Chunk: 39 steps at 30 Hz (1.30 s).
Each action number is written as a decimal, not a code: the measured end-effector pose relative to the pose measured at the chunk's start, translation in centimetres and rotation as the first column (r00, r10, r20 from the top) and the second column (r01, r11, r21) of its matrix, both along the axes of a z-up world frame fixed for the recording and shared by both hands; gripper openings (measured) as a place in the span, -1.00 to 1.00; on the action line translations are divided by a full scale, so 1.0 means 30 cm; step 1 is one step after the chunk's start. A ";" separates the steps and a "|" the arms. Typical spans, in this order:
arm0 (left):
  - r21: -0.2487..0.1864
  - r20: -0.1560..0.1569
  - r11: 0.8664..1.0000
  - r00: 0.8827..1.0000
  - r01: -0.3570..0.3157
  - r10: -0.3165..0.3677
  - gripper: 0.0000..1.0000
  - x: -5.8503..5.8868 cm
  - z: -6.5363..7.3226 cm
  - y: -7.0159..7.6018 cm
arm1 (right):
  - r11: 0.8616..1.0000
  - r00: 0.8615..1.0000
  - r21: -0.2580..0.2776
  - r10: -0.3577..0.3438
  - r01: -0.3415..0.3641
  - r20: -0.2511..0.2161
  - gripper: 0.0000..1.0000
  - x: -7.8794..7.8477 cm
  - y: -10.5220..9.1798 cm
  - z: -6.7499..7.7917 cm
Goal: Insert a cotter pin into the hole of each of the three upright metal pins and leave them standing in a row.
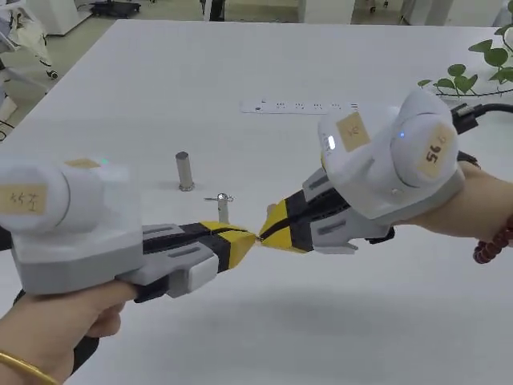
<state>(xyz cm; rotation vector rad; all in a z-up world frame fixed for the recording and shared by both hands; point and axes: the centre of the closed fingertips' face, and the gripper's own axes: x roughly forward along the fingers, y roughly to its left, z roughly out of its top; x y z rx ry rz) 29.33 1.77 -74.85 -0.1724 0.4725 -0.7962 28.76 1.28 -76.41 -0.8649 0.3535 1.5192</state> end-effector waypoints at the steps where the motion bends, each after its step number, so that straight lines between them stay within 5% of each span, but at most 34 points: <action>1: -0.002 0.000 1.000 1.000 0.001 -0.001 -0.97 -0.001 0.000 0.000 | 1.000 1.000 0.001 -0.001 0.001 -0.002 -0.95 0.000 0.000 0.000; 21: -0.025 -0.040 0.999 0.999 -0.033 0.032 -0.99 0.009 0.000 0.008 | 0.997 0.999 0.052 -0.054 0.054 -0.004 -0.92 0.008 0.012 -0.001; 33: 0.018 -0.039 1.000 0.999 -0.022 0.023 -1.00 0.000 -0.020 0.017 | 0.981 0.983 0.135 -0.123 0.141 -0.134 -0.79 0.026 -0.002 0.010; 39: 0.028 -0.025 1.000 1.000 -0.010 0.011 -1.00 0.001 -0.017 0.018 | 0.965 0.950 0.156 -0.164 0.210 -0.264 -0.73 0.014 -0.027 -0.007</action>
